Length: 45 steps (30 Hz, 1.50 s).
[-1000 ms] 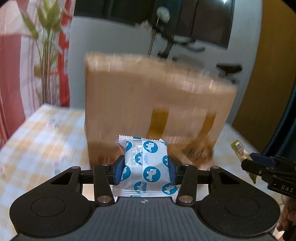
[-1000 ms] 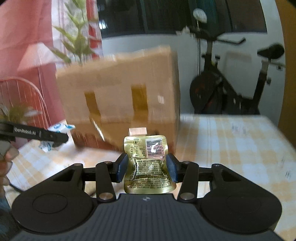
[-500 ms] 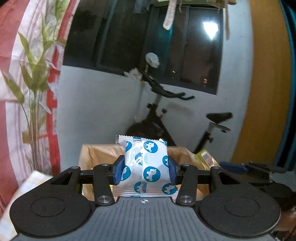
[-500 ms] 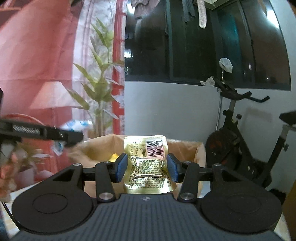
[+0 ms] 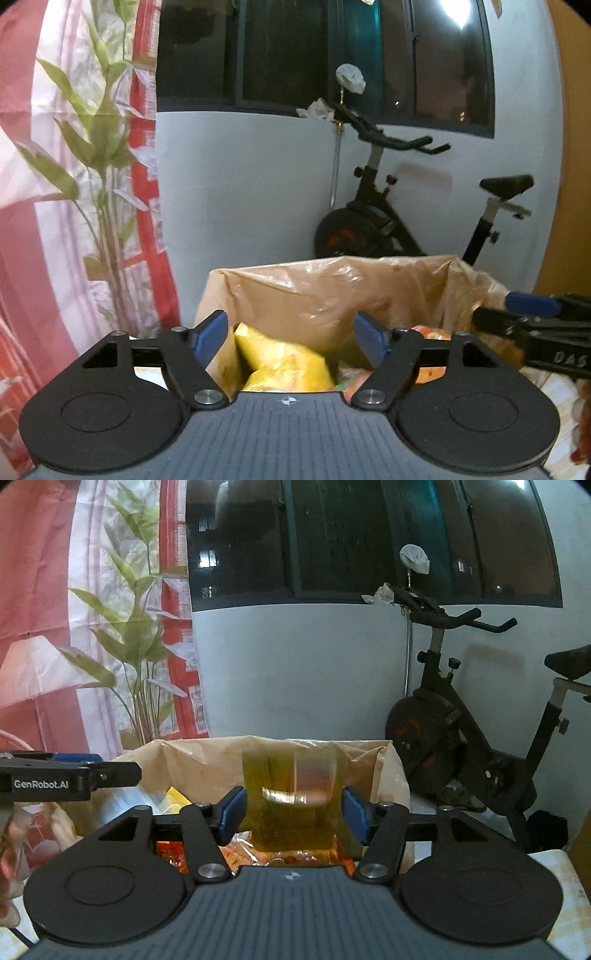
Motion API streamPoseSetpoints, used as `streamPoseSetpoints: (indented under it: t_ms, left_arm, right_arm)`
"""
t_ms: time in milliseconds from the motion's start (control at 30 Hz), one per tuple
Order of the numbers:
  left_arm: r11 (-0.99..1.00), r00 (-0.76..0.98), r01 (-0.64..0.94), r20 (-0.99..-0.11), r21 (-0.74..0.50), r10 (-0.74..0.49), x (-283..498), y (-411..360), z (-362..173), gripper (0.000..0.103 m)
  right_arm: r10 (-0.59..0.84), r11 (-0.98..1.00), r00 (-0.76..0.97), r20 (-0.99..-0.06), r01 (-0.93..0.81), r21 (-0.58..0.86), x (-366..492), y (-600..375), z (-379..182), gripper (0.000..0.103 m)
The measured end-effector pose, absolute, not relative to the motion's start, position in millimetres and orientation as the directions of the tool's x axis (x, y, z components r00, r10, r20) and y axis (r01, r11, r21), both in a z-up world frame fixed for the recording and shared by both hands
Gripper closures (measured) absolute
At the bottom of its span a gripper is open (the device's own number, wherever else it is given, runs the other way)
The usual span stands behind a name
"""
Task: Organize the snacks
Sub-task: 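Carry both held packs over the box and open both grippers, then move both grippers back from the box to the table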
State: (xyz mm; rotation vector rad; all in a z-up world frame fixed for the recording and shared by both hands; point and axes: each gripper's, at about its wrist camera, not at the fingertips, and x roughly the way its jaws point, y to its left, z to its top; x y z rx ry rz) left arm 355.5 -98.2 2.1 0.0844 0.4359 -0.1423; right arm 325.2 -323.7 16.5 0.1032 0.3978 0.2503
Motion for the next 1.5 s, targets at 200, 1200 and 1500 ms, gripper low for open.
streamPoseSetpoints:
  t_ms: [200,1200,1500]
  left_arm:
    - [0.984,0.901,0.146,-0.425,0.106,-0.088,342,-102,7,0.022]
    - [0.923,0.713,0.382,-0.623,-0.043,-0.323,237,-122,-129,0.021]
    - [0.879,0.576,0.476,-0.748,-0.021,-0.330,236,-150,-175,0.022]
  right_arm:
    - [0.271,0.960,0.901,-0.339,-0.226,0.166,304,-334,23,0.038]
    - [0.235,0.972,0.891,-0.389,-0.205,0.118,179,-372,-60,0.038]
    - [0.217,0.976,0.838,-0.501,-0.194,0.098,174,-369,-112,0.038]
